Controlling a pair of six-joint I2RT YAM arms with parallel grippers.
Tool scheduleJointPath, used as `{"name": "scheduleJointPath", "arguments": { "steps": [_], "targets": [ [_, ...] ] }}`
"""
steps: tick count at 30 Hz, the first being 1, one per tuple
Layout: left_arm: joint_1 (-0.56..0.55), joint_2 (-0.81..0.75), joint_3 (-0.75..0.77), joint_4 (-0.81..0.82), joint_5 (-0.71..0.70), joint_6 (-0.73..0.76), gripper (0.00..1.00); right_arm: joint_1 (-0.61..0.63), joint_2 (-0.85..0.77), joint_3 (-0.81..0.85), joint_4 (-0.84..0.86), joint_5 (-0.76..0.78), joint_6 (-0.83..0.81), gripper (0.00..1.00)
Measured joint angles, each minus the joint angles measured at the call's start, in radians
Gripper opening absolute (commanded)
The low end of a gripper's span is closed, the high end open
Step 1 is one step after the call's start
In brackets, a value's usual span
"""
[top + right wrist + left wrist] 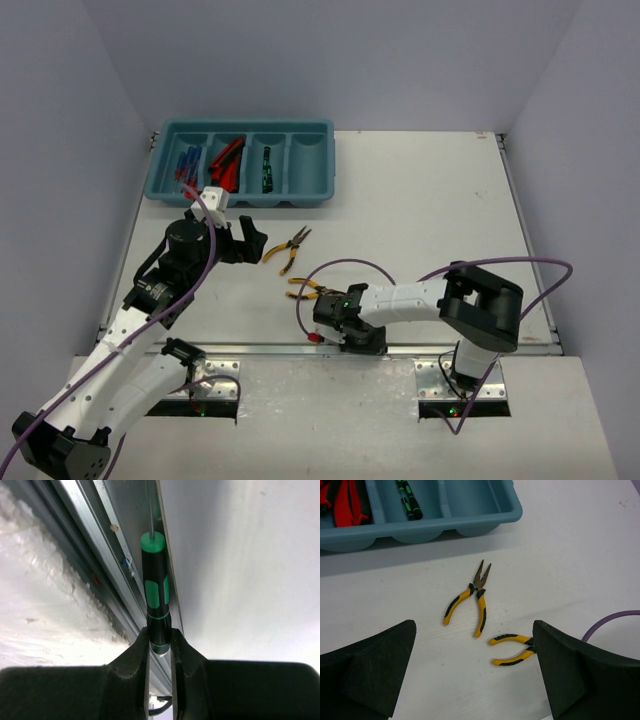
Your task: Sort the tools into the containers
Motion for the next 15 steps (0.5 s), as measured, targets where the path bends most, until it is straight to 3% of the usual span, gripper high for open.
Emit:
{"name": "scheduleJointPath", "arguments": {
  "steps": [15],
  "targets": [
    [0.0,-0.014,0.0,0.0,-0.026,0.0,1.0,0.002,-0.195,0.079,-0.061,0.046,-0.001,0.0]
  ]
}}
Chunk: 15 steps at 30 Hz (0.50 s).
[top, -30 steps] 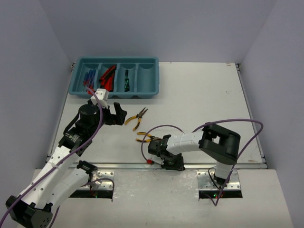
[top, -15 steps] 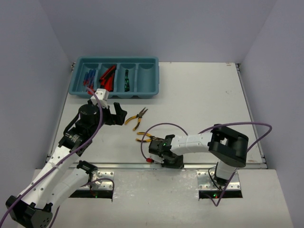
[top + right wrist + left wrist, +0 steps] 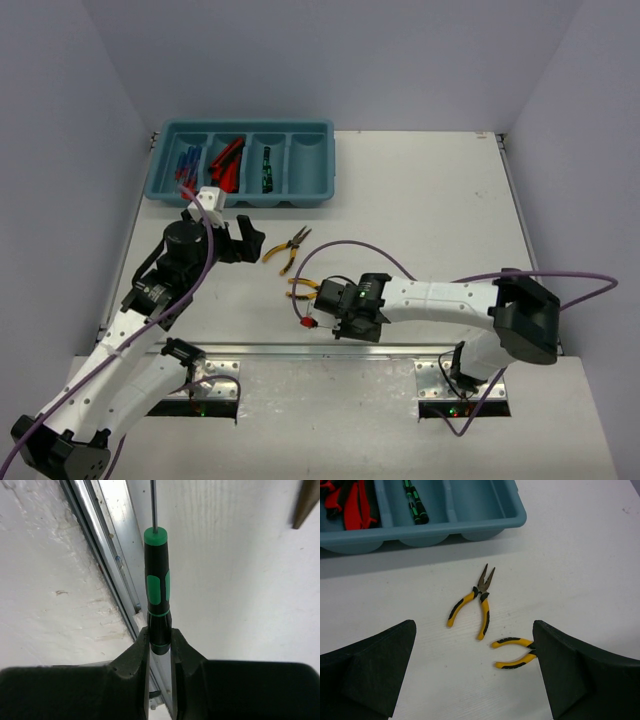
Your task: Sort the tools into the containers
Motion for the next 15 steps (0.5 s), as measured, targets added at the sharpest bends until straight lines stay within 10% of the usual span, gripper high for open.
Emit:
{"name": "scheduleJointPath", "arguments": {
  "steps": [15],
  "targets": [
    [0.0,-0.016,0.0,0.0,-0.043,-0.001,1.0,-0.089,-0.216,0.047,-0.001,0.084,-0.038,0.0]
  ]
}}
